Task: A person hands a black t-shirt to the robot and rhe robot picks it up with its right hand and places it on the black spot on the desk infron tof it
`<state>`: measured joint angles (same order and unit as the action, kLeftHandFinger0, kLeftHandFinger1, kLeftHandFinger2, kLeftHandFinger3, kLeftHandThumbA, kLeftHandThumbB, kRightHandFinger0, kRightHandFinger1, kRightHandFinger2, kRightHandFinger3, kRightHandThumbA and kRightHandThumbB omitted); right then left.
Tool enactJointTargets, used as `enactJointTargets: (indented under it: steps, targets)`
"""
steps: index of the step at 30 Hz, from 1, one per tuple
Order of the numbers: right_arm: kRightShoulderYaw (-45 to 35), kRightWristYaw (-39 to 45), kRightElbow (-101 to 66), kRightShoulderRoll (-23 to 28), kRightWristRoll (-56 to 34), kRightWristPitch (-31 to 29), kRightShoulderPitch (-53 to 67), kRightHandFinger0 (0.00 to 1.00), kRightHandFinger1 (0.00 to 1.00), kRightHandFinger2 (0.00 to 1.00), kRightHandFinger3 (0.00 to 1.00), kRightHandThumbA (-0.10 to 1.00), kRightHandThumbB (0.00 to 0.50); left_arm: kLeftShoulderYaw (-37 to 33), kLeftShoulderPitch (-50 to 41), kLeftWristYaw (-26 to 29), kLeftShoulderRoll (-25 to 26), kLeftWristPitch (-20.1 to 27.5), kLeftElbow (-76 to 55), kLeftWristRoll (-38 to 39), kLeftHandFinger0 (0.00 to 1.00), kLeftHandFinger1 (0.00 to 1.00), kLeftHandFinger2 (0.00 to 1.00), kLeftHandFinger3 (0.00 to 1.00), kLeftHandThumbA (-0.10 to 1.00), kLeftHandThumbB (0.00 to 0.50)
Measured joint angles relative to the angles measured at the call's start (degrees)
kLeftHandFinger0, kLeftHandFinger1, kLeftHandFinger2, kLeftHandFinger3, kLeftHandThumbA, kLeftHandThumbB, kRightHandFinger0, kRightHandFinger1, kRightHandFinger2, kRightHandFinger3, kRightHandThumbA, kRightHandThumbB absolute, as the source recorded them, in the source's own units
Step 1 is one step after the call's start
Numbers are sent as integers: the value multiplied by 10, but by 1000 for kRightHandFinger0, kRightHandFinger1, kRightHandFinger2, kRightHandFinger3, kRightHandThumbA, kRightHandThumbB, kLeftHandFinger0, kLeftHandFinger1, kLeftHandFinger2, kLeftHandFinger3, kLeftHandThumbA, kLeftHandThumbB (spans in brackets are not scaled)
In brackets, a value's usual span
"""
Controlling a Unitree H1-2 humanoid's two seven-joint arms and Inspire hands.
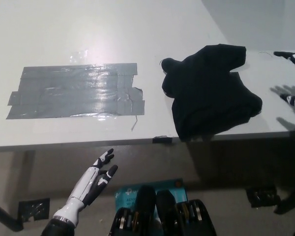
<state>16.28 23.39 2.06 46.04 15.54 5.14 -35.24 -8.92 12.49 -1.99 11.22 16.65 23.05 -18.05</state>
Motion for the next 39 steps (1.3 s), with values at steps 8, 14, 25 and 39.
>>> enactJointTargets:
  steps: [8,14,25,39]
  targets:
    - [-94,-2,-115,-3,-91,15,99,1000,1000,1000,1000,907,500,0,2,0,0,0,1,1,1000,1000,1000,1000,1000,500]
    - [-125,-20,-227,-51,-141,16,178,1000,1000,1000,1000,1000,500,0,2,0,0,0,1,3,1000,1000,1000,1000,1000,500]
    - [-144,-62,-281,-327,-256,16,352,1000,1000,1000,1000,1000,372,-3,-23,-3,-1,14,-6,18,1000,1000,1000,1000,1000,500]
    - [-142,-53,-99,-363,-294,15,394,1000,1000,1000,1000,1000,301,-3,-83,-9,-14,31,-23,40,1000,1000,1000,1000,1000,500]
